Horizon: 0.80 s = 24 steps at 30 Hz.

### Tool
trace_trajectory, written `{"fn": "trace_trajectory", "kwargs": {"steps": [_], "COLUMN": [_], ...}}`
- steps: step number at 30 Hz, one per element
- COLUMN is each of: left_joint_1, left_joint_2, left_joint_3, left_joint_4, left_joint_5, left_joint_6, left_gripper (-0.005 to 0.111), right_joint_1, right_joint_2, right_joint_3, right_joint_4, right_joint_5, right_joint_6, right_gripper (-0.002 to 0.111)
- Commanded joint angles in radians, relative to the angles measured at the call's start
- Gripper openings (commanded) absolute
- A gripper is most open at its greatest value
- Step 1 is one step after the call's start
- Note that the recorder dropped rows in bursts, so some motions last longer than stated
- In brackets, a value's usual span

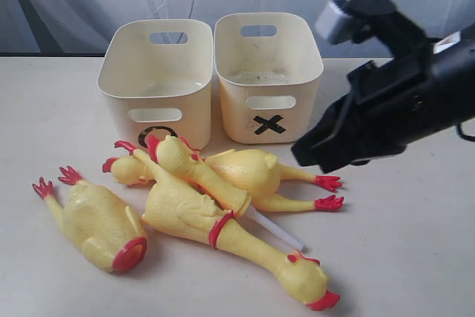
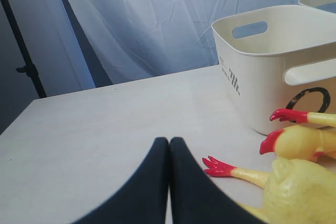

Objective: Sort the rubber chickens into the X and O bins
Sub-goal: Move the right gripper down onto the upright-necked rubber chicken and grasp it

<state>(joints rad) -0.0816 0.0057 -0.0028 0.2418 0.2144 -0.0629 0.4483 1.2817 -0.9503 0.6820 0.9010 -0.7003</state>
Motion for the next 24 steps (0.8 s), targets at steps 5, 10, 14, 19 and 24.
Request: {"fn": "trace_trajectory", "kwargs": {"steps": [5, 10, 14, 19, 24], "left_joint_1": [0.001, 0.001, 0.001, 0.001, 0.001], "left_joint_2": [-0.006, -0.006, -0.006, -0.006, -0.006], "left_joint_3": [0.003, 0.003, 0.003, 0.003, 0.003], "left_joint_4": [0.007, 0.007, 0.007, 0.007, 0.007], "left_joint_5": [-0.006, -0.006, -0.006, -0.006, -0.006], "left_joint_6": [-0.006, -0.006, -0.006, -0.006, -0.006], "left_gripper": [0.000, 0.000, 0.000, 0.000, 0.000], "right_joint_1": [0.158, 0.214, 0.254, 0.289, 0.291], "right_joint_2": [0.216, 0.323, 0.408, 0.498, 0.574], "right_joint_3": [-0.061, -0.115, -0.179, -0.258, -0.303], "right_joint_4": [-0.034, -0.034, -0.040, -0.091, -0.107], "right_joint_5": [-0.192, -0.267, -0.296, -0.316, -0.309], "right_joint_6": [-0.026, -0.033, -0.066, -0.066, -0.062], "right_gripper": [-0.001, -0.001, -0.001, -0.001, 0.014]}}
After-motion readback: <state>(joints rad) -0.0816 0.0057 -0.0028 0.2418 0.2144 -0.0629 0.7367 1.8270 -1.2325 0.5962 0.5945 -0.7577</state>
